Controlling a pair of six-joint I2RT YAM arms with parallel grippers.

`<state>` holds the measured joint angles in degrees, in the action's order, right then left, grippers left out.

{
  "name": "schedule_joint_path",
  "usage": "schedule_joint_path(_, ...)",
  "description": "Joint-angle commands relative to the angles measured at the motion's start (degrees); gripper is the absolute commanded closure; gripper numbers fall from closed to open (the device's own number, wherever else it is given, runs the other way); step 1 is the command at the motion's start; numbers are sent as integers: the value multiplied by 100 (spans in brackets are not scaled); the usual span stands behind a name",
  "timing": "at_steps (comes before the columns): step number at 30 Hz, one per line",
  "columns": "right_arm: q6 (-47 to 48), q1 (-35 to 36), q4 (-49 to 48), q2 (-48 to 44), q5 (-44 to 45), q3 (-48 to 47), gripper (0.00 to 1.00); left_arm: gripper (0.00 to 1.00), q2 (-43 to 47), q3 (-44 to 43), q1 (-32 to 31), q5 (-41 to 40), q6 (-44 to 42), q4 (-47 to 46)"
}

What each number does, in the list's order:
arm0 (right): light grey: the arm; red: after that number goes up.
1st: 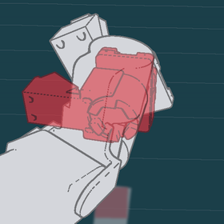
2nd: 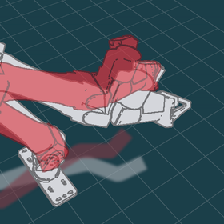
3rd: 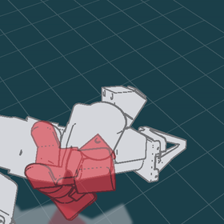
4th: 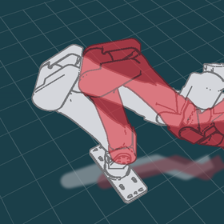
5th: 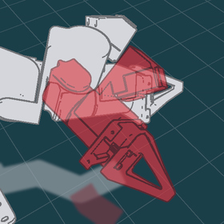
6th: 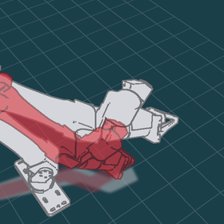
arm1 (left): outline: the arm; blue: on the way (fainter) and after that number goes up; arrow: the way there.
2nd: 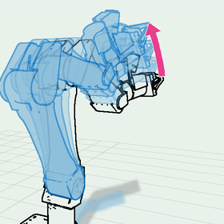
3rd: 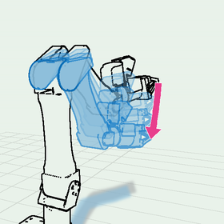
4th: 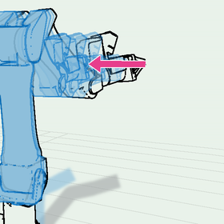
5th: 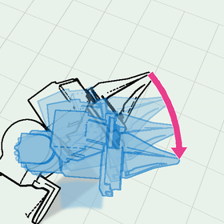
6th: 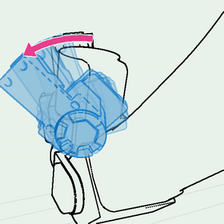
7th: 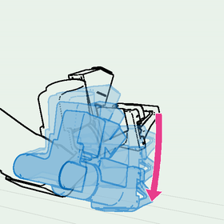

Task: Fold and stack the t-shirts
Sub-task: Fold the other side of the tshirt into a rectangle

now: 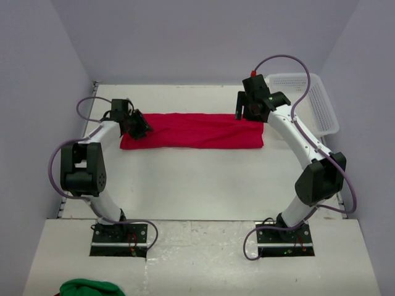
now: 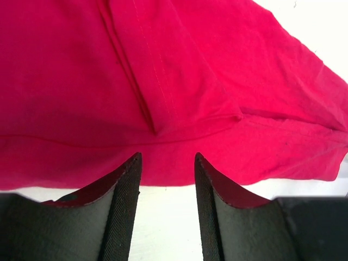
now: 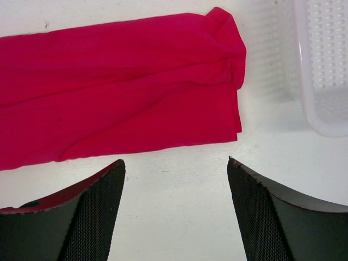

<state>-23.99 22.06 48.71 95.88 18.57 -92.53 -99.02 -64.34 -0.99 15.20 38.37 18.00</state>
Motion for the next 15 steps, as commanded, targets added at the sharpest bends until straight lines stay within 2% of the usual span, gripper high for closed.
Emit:
schedule_joint_path(1,-36,-9,-151,-175,86,-72,23,55,-152,-255,99,88,-67,-235)
schedule_joint_path(15,-18,0,-151,-113,121,-54,23,59,-838,-914,240,246,13,-192)
